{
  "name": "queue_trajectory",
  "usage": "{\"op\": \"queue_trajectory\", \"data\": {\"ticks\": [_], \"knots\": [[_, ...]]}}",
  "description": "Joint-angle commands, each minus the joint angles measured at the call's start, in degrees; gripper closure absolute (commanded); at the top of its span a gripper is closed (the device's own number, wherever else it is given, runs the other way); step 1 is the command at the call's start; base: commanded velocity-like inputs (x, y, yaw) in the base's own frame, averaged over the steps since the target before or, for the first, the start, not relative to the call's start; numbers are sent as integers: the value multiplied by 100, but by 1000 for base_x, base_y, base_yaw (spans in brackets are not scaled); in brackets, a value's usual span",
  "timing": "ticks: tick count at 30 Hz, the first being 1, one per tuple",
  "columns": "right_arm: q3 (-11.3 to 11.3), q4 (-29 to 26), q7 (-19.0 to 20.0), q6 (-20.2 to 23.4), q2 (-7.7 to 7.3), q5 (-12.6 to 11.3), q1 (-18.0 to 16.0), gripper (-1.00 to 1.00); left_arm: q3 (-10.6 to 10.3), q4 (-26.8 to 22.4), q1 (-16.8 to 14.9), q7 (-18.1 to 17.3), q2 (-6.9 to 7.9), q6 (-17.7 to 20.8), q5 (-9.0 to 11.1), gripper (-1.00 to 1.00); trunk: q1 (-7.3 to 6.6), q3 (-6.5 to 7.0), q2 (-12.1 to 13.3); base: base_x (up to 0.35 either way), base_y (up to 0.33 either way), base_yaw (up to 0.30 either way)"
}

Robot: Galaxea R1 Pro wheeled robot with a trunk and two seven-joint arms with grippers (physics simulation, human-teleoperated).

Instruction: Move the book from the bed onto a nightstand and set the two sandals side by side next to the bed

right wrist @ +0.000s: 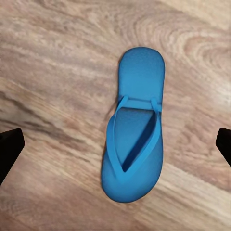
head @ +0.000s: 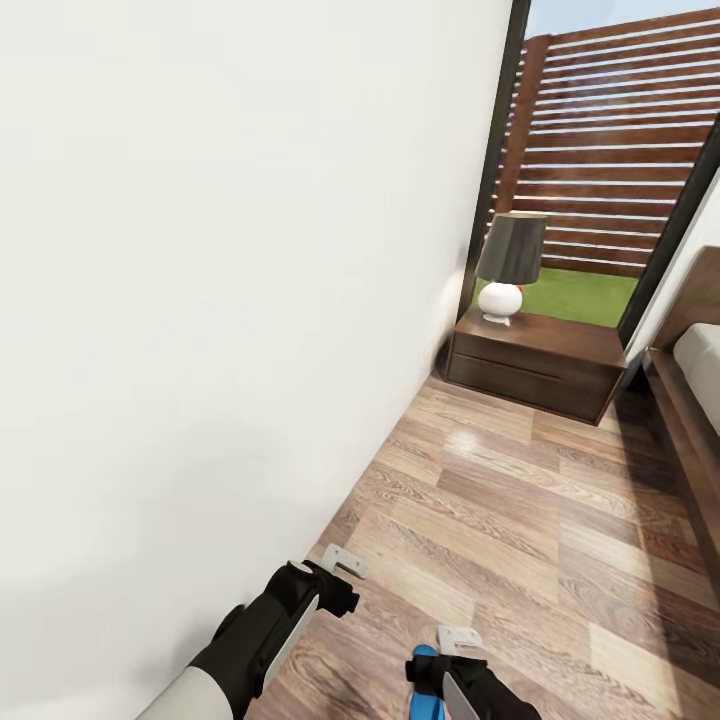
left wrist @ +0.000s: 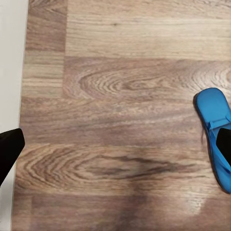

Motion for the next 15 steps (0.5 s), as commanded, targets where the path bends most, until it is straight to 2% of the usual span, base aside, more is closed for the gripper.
{"op": "queue_trajectory", "data": {"ticks": [1,5,12,15], "knots": [[-1,-12,-32,33,-2,-56,0,-100,-4,-6,-3,-7,1,28,7,-100,-1,-5,-2,0,0,2],[-14,-12,-37,54,-11,-58,0,-100,-4,-6,-3,-7,1,27,7,-100,-1,-5,-2,0,0,0],[-26,-12,-42,79,-18,-59,0,-100,-4,-6,-3,-8,1,27,9,-100,17,-160,-12,0,0,0],[-29,-12,-47,87,-19,-59,0,-100,-4,-6,-3,-9,1,27,8,-100,17,-160,-12,0,0,0]]}}
